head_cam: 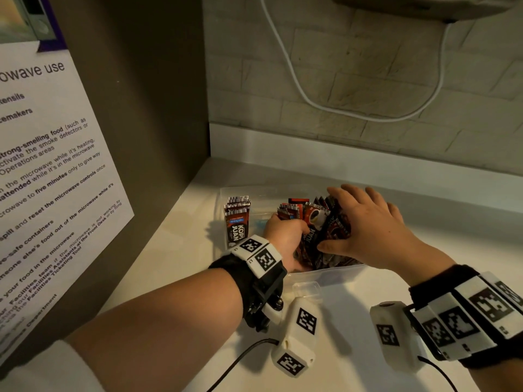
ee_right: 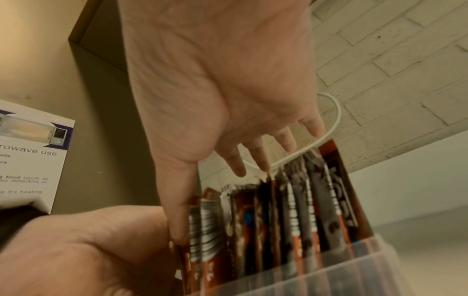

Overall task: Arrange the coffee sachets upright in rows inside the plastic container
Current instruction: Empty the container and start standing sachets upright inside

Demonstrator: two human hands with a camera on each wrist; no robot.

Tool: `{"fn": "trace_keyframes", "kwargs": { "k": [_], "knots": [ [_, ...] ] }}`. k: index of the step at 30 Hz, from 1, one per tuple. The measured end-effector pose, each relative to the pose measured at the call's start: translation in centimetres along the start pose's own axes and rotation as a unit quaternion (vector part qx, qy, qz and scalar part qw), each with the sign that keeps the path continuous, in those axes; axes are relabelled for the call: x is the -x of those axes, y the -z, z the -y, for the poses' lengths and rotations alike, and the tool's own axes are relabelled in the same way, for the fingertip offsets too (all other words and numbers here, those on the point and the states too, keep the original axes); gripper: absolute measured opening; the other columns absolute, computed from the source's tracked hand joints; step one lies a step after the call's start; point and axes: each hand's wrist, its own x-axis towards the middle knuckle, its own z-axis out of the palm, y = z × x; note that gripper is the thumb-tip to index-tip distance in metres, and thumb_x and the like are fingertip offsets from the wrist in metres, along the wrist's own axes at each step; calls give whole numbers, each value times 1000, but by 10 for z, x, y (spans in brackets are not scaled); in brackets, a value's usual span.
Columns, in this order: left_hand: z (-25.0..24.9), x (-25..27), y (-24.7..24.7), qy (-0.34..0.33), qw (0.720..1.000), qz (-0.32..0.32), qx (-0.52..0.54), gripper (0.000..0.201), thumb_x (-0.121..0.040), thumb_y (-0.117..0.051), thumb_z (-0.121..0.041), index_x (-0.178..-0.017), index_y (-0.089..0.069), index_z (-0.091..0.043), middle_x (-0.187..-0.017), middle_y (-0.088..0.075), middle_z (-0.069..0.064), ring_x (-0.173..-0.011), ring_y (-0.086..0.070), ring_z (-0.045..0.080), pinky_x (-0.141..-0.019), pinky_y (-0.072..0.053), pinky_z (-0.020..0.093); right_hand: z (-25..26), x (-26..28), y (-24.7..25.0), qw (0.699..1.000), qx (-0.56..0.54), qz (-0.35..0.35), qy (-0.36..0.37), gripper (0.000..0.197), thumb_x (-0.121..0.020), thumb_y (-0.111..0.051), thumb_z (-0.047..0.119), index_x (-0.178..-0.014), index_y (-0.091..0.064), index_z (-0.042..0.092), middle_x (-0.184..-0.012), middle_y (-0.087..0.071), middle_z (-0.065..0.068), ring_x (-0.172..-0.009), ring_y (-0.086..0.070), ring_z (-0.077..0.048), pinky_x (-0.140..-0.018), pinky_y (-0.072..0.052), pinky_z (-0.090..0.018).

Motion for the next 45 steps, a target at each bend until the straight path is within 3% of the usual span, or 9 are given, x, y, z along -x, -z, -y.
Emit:
{"fn": "trace_keyframes", "kwargs": {
  "k": [5, 11, 21, 28, 31, 35, 39, 42, 45],
  "knots": [
    [3, -4, -3, 2, 1000, -1, 29, 49, -80, -51, 1, -122, -52, -24, -120, -59, 15, -110, -57, 42, -75, -47, 74, 2, 1, -3, 1000, 8, 14, -5, 107, -67, -68, 65, -150, -6, 36, -158, -9, 5, -146, -1, -33, -116, -11, -56],
    [1, -3, 0, 15, 1000, 6, 22, 48, -80, -51, 2, -123, -52, -20, -123, -56, 17, -112, -55, 43, -72, -47, 74, 2, -2, -10, 1000, 16, 3, -14, 104, -68, -70, 61, -149, -9, 34, -155, -14, 3, -145, -4, -34, -114, -15, -57],
    [-5, 3, 2, 25, 1000, -6, -7, 46, -81, -53, 0, -121, -51, -22, -127, -54, 17, -115, -52, 44, -70, -50, 70, -1, 0, -10, 1000, 12, 3, -13, 115, -57, -74, 66, -148, -11, 35, -154, -16, 5, -144, -8, -32, -114, -18, -57],
    [-12, 19, 5, 0, 1000, -24, -12, 41, -84, -51, 0, -121, -50, -20, -122, -54, 16, -109, -54, 43, -66, -51, 69, 4, 6, -3, 1000, 4, 0, -6, 114, -58, -74, 65, -148, -11, 35, -154, -15, 5, -144, -6, -31, -115, -17, -54],
    [-18, 31, 3, -33, 999, -31, -9, 39, -85, -51, -1, -119, -52, -20, -116, -59, 13, -105, -58, 38, -71, -54, 57, 10, 10, 6, 998, -32, -49, 4, 105, -64, -72, 60, -148, -16, 33, -153, -22, 6, -143, -12, -25, -113, -19, -49],
    [-25, 49, 1, -76, 997, -31, -6, 33, -83, -56, -3, -113, -57, -19, -107, -64, 11, -103, -61, 32, -84, -50, 47, 22, 16, 17, 986, -113, -121, 26, 79, -79, -64, 40, -146, -27, 23, -147, -36, 4, -137, -29, -19, -107, -26, -43],
    [-33, 63, 1, -112, 993, 1, 25, 21, -84, -57, 1, -93, -63, -17, -83, -66, 5, -79, -61, 20, -71, -52, 34, 41, 14, 12, 992, -83, -79, 55, 64, -85, -56, 32, -141, -29, 17, -139, -41, -1, -127, -35, -22, -102, -29, -38],
    [-39, 73, 2, -123, 991, 39, 25, 18, -88, -56, -4, -97, -65, -17, -82, -68, 3, -72, -63, 15, -57, -51, 25, 54, 12, 7, 991, -98, -47, 77, 59, -86, -53, 30, -137, -27, 18, -132, -42, 0, -123, -37, -23, -101, -30, -38],
    [-42, 78, 8, -130, 990, 51, 17, 18, -89, -59, -17, -106, -64, -15, -85, -70, 3, -71, -65, 13, -52, -50, 19, 62, 10, 9, 985, -151, -4, 88, 75, -85, -52, 26, -147, -12, 19, -141, -35, -1, -129, -33, -24, -108, -29, -45]
  ]
}}
